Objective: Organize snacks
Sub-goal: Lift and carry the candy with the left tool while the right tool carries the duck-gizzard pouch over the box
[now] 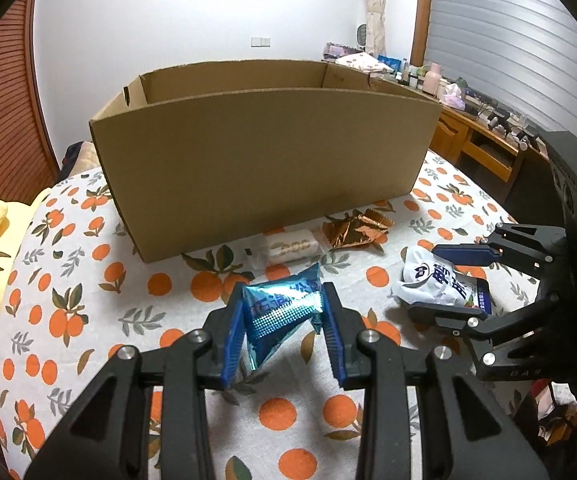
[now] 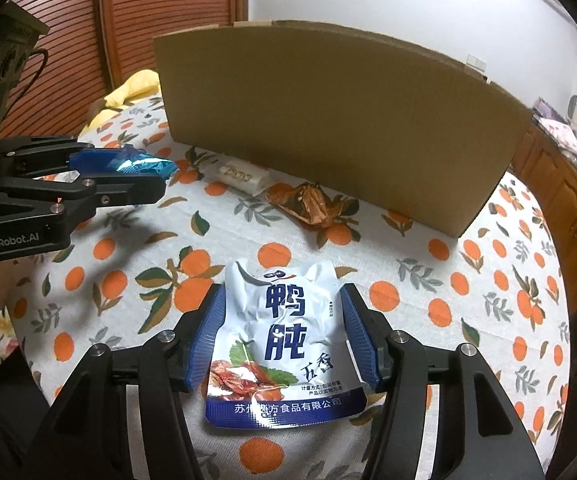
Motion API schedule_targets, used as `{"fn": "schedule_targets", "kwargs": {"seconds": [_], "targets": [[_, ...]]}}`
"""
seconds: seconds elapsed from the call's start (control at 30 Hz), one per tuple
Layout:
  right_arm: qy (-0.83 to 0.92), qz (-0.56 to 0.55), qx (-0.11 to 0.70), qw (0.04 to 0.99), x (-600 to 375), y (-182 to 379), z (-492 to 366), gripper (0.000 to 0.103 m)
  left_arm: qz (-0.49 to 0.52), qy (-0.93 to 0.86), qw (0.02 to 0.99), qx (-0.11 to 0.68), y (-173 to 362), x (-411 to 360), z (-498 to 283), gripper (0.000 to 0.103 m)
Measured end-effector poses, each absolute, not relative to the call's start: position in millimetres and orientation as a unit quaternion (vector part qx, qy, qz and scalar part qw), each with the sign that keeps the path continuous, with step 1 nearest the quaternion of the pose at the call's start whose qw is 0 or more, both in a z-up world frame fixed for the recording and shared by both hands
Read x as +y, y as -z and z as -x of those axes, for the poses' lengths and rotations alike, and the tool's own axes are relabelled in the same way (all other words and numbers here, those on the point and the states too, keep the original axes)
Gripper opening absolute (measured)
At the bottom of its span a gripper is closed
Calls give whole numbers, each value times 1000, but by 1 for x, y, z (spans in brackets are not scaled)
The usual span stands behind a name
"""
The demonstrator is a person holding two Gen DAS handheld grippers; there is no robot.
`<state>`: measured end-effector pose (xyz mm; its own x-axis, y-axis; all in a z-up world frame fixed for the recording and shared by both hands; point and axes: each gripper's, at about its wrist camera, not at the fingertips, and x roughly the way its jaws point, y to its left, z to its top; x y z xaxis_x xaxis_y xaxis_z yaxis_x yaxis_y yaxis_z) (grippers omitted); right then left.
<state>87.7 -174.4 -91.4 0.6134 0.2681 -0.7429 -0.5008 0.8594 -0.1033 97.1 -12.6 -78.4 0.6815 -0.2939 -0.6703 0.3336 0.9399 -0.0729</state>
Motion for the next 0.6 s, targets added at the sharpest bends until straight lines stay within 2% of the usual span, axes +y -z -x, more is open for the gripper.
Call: {"fn": "schedule_targets", "kwargs": {"seconds": [0.6], "targets": [[-211, 151, 325, 909, -184, 41, -86, 59, -29, 182, 931, 316, 34, -13, -107, 34]]}}
